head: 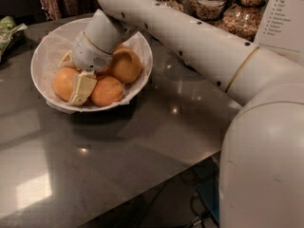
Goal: Pick orange from white bowl
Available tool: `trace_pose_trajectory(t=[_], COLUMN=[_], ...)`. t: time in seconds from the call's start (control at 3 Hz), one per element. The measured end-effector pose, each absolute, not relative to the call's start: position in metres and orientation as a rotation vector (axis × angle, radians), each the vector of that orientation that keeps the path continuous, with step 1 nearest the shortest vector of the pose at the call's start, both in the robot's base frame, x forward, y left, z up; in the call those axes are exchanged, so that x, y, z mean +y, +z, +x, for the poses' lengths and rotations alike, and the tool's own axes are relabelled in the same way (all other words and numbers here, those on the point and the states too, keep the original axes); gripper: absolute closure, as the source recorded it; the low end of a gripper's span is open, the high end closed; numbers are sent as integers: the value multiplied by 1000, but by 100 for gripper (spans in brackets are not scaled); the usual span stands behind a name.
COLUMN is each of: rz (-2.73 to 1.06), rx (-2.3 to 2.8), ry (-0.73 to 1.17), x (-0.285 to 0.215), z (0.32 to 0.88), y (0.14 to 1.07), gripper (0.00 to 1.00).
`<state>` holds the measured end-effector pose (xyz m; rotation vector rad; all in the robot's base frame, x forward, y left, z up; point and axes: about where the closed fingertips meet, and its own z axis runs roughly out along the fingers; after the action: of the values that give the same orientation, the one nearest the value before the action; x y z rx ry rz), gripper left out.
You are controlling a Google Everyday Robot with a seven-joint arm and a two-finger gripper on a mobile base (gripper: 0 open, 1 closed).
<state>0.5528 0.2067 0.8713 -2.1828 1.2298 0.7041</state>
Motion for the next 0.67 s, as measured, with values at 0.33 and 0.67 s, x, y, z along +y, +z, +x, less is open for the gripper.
trace_pose_trajectory(t=[0.33, 0.67], rz=[-2183, -2183], rx=[1230, 1230], ry=[704, 704], x=[207, 207], z=[553, 553], y=[871, 871], gripper=[60, 85])
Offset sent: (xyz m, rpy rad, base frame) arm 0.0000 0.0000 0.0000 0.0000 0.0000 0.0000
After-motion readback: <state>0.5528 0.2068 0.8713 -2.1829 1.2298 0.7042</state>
